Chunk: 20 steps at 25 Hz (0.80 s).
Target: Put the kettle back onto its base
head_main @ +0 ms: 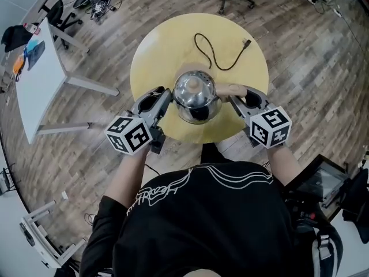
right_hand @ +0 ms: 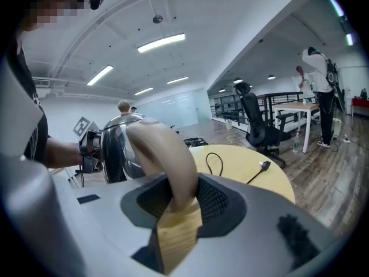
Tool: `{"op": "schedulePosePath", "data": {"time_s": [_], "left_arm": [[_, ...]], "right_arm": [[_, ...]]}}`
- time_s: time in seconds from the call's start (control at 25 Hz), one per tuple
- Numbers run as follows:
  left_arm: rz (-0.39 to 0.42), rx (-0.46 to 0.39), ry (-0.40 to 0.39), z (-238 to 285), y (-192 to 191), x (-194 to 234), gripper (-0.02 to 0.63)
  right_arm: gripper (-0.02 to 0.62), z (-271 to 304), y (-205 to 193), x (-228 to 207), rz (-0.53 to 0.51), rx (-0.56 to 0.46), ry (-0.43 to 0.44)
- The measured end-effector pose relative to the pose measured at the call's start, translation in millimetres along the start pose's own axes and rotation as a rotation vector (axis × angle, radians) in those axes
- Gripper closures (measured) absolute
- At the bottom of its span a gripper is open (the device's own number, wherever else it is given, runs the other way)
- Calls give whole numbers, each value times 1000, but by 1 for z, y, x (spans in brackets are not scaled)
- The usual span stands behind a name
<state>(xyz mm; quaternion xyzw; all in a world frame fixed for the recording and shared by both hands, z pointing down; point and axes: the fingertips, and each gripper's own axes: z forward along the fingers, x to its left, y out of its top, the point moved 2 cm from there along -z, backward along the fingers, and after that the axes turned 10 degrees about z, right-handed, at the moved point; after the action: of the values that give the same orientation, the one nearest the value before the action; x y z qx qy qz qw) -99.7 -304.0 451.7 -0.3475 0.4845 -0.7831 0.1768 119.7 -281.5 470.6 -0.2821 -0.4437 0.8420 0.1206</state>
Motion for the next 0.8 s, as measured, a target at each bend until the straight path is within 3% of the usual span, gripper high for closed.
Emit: {"op": "schedulePosePath", "data": {"time_s": [0.36,0.8], "left_arm": [[92,18,7,40,6,35,506],[143,63,50,54,0,56,506]], "right_arm": [[463,46,12,-31,-110,89,2],[463,83,2,-46,-131,170,13]]}}
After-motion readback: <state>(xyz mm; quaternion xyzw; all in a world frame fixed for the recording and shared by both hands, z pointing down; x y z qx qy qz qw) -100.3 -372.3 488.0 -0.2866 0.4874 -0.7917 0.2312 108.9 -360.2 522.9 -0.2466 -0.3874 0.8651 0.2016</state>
